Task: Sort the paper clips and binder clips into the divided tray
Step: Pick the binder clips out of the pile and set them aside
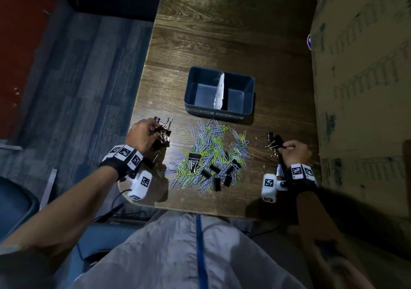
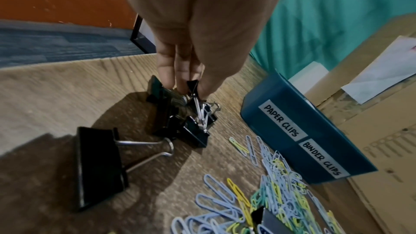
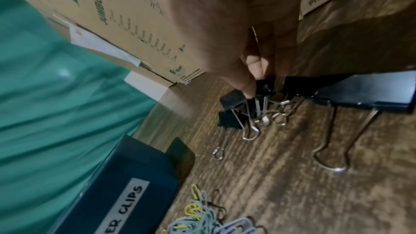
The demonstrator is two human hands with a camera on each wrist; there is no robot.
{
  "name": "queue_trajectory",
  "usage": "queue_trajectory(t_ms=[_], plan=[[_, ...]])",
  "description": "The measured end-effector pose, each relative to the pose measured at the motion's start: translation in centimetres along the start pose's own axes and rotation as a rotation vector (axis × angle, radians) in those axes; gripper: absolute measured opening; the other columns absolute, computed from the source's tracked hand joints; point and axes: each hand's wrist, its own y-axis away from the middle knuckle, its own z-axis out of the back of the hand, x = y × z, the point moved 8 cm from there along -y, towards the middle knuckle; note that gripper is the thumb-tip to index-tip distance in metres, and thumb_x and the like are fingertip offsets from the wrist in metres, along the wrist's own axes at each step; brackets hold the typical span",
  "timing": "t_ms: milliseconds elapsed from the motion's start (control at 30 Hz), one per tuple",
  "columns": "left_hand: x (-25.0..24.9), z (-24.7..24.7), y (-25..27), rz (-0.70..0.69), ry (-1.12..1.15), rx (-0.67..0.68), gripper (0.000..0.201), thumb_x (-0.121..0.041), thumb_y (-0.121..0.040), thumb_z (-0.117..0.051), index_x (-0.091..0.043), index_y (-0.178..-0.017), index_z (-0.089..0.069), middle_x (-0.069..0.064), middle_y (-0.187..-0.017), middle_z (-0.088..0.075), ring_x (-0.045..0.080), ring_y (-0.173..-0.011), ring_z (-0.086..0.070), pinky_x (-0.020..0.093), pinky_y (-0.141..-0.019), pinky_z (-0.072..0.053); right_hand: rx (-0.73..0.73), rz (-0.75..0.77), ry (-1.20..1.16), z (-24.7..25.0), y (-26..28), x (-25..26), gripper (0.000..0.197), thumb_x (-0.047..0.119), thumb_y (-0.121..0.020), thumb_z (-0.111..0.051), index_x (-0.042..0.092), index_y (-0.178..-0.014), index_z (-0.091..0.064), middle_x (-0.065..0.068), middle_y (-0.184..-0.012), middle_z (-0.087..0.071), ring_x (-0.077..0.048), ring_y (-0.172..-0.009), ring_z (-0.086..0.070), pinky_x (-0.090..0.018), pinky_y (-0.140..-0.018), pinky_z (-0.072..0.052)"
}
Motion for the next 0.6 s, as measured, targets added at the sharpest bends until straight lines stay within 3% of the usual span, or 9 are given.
queue_trajectory(t_ms=[67, 167, 233, 300, 367, 467, 533, 600], plan=[[0.4, 0.0, 0.1, -0.028, -0.019, -0.012, 0.025, -0.009, -0.08, -0.073, -0.018, -0.1, -0.063, 0.01, -0.096, -0.063, 0.031, -0.085, -0.063, 0.042, -0.08, -0.053, -0.015, 0.0, 0.012, -0.1, 0.1, -0.3, 0.019, 0.002, -0.078, -0.076, 0.011, -0.095, -0.074, -0.012, -0.096, -0.074, -0.025, -0.091, -0.068, -0.019, -0.076, -0.041], [0.3, 0.2, 1.2, -0.055, -0.064, -0.075, 0.028, -0.015, -0.083, -0.07, -0.018, -0.108, -0.059, 0.01, -0.108, -0.054, 0.03, -0.094, -0.059, 0.043, -0.082, -0.052, -0.096, 0.033, 0.018, 0.4, 0.9, -0.2, 0.018, 0.004, -0.08, -0.072, 0.012, -0.095, -0.073, -0.015, -0.101, -0.072, -0.03, -0.097, -0.067, -0.029, -0.08, -0.048], [-0.5, 0.5, 2.8, -0.113, -0.149, -0.103, 0.031, -0.021, -0.085, -0.068, -0.02, -0.112, -0.055, 0.008, -0.112, -0.05, 0.026, -0.094, -0.055, 0.044, -0.076, -0.052, -0.178, 0.109, 0.005, 0.9, 2.3, 0.7, 0.017, 0.004, -0.081, -0.068, 0.012, -0.096, -0.071, -0.016, -0.104, -0.068, -0.03, -0.095, -0.064, -0.028, -0.077, -0.044], [-1.7, 0.1, 4.9, -0.23, -0.212, -0.067, 0.024, -0.024, -0.086, -0.066, -0.021, -0.106, -0.053, 0.005, -0.104, -0.052, 0.024, -0.083, -0.056, 0.041, -0.067, -0.052, -0.198, 0.253, 0.009, 0.8, 4.1, 2.0, 0.014, 0.006, -0.083, -0.068, 0.011, -0.095, -0.069, -0.012, -0.096, -0.065, -0.026, -0.082, -0.059, -0.026, -0.072, -0.04], [-2.0, -1.6, 7.1, -0.316, -0.263, 0.069, 0.018, -0.028, -0.087, -0.064, -0.027, -0.096, -0.049, 0.0, -0.092, -0.055, 0.024, -0.073, -0.059, 0.038, -0.061, -0.051, -0.102, 0.386, 0.021, -0.6, 5.8, 3.0, 0.009, 0.008, -0.083, -0.071, 0.014, -0.091, -0.069, -0.005, -0.082, -0.063, -0.02, -0.069, -0.057, -0.025, -0.066, -0.042], [-0.9, -4.6, 9.9, -0.254, -0.41, 0.307, 0.023, -0.042, -0.086, -0.062, -0.029, -0.09, -0.043, -0.006, -0.083, -0.056, 0.024, -0.074, -0.063, 0.031, -0.058, -0.044, 0.214, 0.456, 0.098, -4.3, 7.7, 2.9, 0.013, 0.021, -0.082, -0.078, 0.019, -0.087, -0.066, 0.005, -0.071, -0.063, -0.014, -0.064, -0.061, -0.028, -0.062, -0.052], [0.0, -6.0, 11.0, -0.162, -0.438, 0.395, 0.036, -0.042, -0.081, -0.068, -0.028, -0.093, -0.037, -0.003, -0.089, -0.059, 0.023, -0.075, -0.06, 0.031, -0.063, -0.045, 0.444, 0.442, 0.175, -6.7, 9.3, 2.2, 0.029, 0.032, -0.077, -0.083, 0.022, -0.09, -0.06, 0.007, -0.076, -0.061, -0.01, -0.069, -0.058, -0.027, -0.061, -0.045], [0.3, -7.0, 11.1, -0.119, -0.374, 0.416, 0.045, -0.034, -0.077, -0.074, -0.028, -0.098, -0.035, 0.0, -0.093, -0.061, 0.019, -0.073, -0.056, 0.029, -0.065, -0.043, 0.57, 0.386, 0.254, -8.3, 10.7, 1.3, 0.048, 0.039, -0.068, -0.087, 0.023, -0.094, -0.051, 0.006, -0.088, -0.058, -0.013, -0.079, -0.056, -0.03, -0.067, -0.043]])
